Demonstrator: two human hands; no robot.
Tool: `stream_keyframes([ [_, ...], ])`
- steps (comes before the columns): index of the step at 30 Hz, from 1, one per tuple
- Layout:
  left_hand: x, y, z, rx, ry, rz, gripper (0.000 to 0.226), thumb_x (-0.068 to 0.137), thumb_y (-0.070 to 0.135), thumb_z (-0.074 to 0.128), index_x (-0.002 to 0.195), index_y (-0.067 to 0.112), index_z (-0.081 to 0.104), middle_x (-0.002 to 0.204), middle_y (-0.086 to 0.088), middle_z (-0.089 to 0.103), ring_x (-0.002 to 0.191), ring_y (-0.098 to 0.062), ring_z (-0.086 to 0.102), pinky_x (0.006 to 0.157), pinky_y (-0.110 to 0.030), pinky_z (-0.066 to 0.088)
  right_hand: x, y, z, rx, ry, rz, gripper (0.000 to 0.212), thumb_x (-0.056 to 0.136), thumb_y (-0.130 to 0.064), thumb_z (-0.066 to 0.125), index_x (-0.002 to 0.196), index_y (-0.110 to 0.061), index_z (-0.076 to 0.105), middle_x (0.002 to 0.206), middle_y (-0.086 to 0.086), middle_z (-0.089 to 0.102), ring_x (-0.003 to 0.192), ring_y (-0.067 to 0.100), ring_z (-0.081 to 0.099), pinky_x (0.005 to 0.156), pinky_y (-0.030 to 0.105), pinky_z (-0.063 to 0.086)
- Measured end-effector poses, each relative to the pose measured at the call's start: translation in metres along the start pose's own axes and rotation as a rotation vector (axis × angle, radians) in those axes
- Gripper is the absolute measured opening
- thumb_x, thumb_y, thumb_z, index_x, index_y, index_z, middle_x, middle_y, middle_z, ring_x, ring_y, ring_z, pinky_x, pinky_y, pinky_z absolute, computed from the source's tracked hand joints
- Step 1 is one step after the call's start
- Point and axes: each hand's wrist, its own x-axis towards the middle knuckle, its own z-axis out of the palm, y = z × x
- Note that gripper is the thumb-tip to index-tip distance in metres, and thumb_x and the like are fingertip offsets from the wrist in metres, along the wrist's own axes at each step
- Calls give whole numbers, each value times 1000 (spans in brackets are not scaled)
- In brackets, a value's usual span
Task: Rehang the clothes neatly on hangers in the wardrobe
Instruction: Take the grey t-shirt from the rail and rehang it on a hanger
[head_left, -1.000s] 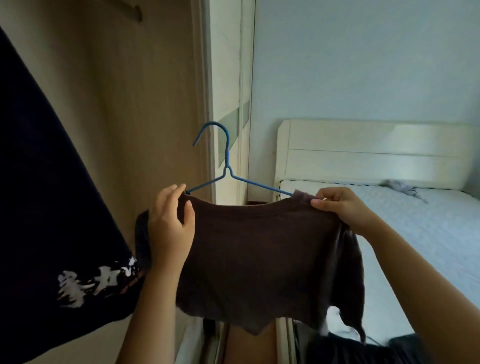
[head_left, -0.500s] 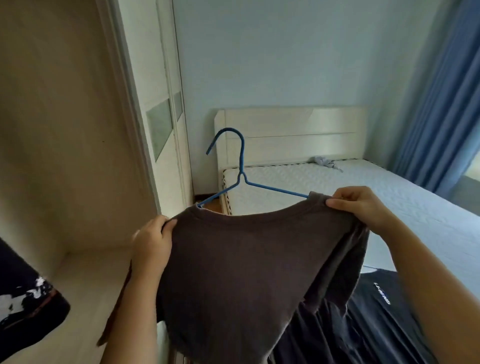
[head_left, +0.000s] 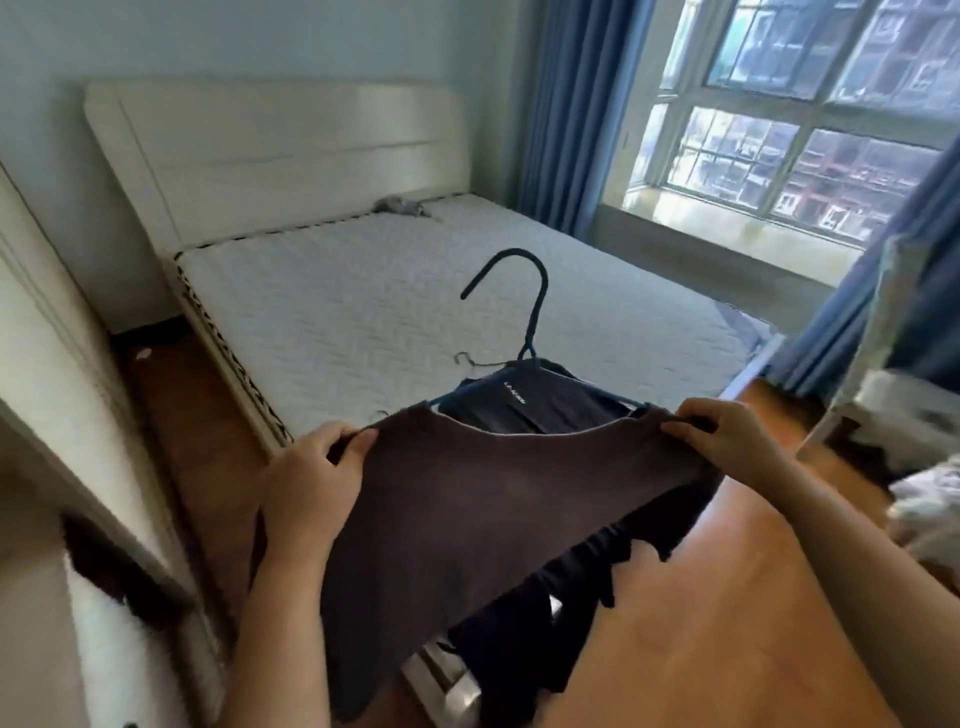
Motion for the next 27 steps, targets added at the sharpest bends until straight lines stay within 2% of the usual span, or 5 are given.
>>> stream_keyframes([
  [2, -18, 21, 21, -7, -102, 31, 22, 85, 30, 61, 85, 10, 69, 84, -10, 70, 84, -30, 61, 64, -28, 33, -41, 32, -14, -13, -2, 70, 17, 80, -10, 68, 63, -8, 63, 59, 7, 58, 58, 10, 50, 60, 23, 38],
  [5, -44, 44, 52, -58, -247, 76, 18, 83, 30, 63, 81, 13, 70, 81, -6, 71, 79, -23, 61, 67, -27, 35, -99, 73, -34, 9, 22, 168, 27, 80, -12, 67, 56, -19, 56, 52, -3, 52, 60, 3, 51, 55, 15, 35],
  [7, -62, 54, 68, -77, -326, 86, 16, 81, 29, 66, 77, 14, 70, 77, -4, 71, 77, -20, 61, 68, -29, 39, -135, 97, -40, 74, 65, 260, 22, 79, -14, 69, 59, -11, 60, 54, 4, 56, 58, 6, 49, 53, 18, 33],
  [12, -109, 83, 107, -61, -419, 96, 15, 80, 30, 68, 71, 17, 69, 72, -3, 70, 75, -23, 62, 67, -30, 41, -219, 150, -40, 194, 133, 455, 22, 77, -19, 72, 58, -15, 61, 51, -14, 59, 54, 1, 49, 52, 15, 34],
  [27, -303, 264, 263, -136, -706, 344, 13, 79, 26, 69, 74, 14, 70, 68, -1, 69, 68, -20, 62, 67, -33, 48, -452, 320, -165, 296, 401, 874, 24, 75, -17, 73, 56, -16, 59, 53, -8, 59, 56, 5, 49, 53, 14, 37],
])
